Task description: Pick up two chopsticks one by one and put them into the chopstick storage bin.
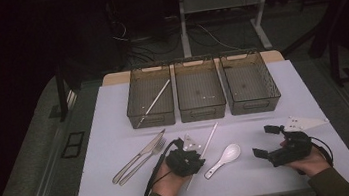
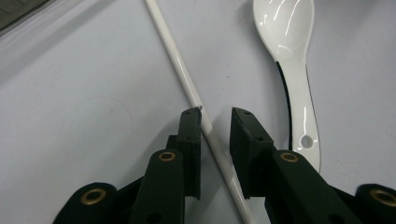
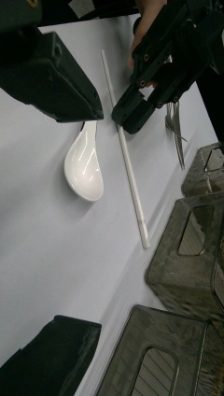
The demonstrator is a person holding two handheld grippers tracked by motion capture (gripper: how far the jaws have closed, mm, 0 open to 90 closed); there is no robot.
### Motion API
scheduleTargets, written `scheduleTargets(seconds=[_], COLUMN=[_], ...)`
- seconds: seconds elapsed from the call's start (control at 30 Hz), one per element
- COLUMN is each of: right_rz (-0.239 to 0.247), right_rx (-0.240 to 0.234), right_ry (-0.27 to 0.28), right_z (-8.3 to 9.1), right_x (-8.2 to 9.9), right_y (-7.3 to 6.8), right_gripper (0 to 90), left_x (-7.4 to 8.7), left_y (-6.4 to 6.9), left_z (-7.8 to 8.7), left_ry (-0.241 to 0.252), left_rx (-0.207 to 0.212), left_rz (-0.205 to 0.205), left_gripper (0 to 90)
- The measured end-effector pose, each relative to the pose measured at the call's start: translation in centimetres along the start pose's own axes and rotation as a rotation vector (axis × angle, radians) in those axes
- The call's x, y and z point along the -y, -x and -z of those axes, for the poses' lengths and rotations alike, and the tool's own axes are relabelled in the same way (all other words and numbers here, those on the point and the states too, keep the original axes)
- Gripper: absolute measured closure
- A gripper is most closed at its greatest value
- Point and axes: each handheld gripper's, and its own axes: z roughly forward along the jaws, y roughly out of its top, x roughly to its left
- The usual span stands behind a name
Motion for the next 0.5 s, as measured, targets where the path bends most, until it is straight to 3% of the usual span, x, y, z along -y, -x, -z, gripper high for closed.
scheduleTargets(seconds=[0.1, 0.17, 0.23, 0.27, 0.3, 0.33, 0.4, 0.43, 0.47, 0.5], right_rz=[0.001, 0.001, 0.0, -0.002, -0.002, -0.002, -0.001, -0.003, -0.002, 0.001], right_rx=[-0.001, -0.001, -0.001, -0.001, -0.001, -0.001, -0.001, -0.001, -0.001, -0.002], right_ry=[-0.002, -0.001, 0.0, -0.002, -0.002, -0.003, -0.002, -0.001, -0.001, -0.003], right_z=[0.0, 0.0, 0.0, 0.0, 0.0, 0.0, 0.0, 0.0, 0.0, 0.0], right_x=[0.0, 0.0, 0.0, 0.0, 0.0, 0.0, 0.0, 0.0, 0.0, 0.0], right_y=[0.0, 0.0, 0.0, 0.0, 0.0, 0.0, 0.0, 0.0, 0.0, 0.0], right_gripper=[0.7, 0.7, 0.7, 0.7, 0.7, 0.7, 0.7, 0.7, 0.7, 0.7], left_x=[0.0, -0.1, -0.1, -0.2, -0.1, -0.1, 0.0, 0.0, 0.1, 0.0], left_y=[-0.2, -0.5, -0.7, -1.0, -0.9, -1.3, -1.7, -2.1, -2.2, -2.4], left_z=[0.0, 0.1, 0.2, 0.4, 0.4, 0.5, 0.7, 0.7, 0.7, 0.7], left_ry=[-0.006, -0.017, -0.025, -0.028, -0.024, -0.037, -0.04, -0.05, -0.035, -0.05], left_rx=[0.006, 0.006, 0.005, 0.005, 0.001, -0.016, -0.025, -0.028, -0.024, -0.024], left_rz=[-0.002, -0.036, -0.027, -0.048, -0.03, -0.055, -0.037, -0.052, -0.021, -0.037], left_gripper=[78.5, 79.1, 79.3, 79.8, 80.7, 80.7, 80.8, 80.7, 80.5, 80.5])
